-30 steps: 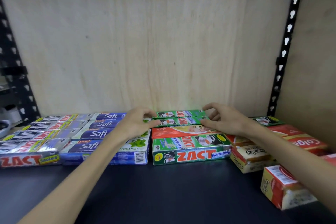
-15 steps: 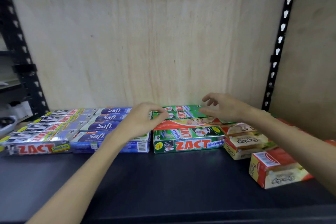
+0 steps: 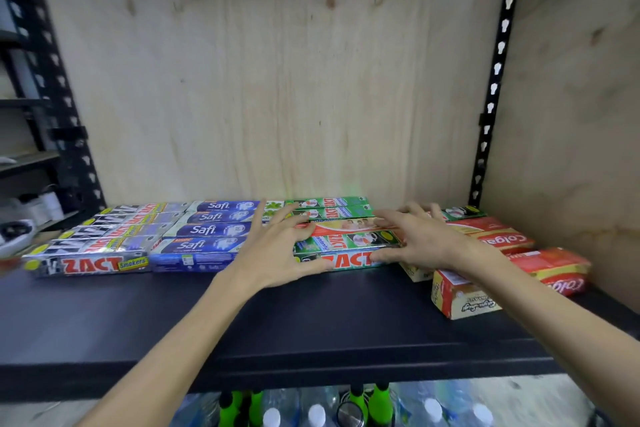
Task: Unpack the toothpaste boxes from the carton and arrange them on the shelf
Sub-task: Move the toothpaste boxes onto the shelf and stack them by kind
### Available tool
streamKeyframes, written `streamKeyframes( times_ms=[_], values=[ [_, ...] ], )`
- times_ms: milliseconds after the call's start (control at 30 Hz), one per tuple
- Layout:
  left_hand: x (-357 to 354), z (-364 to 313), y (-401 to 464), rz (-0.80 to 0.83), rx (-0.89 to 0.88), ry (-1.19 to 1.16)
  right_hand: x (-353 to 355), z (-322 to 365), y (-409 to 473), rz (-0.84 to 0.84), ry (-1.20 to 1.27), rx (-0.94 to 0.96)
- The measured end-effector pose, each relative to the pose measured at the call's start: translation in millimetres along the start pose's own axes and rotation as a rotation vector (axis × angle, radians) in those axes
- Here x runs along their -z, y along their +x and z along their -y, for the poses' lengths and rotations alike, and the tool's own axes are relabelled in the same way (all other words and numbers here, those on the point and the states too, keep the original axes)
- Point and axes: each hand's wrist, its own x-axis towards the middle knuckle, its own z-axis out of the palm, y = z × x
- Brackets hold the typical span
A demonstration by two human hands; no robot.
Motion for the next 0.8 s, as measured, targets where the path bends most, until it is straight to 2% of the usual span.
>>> streamKeyframes(
  times_ms=[467,800],
  values=[
    [8.5,-39.5,-26.7,-0.133,0.018,-0.037,24.7,-1.6,-25.7,0.006,0.155,0.083],
    [18.9,-37.5,-59.2,-0.170,0.065,-0.257,25.0,17.6,-32.8,0.071,0.179,0.093]
  ],
)
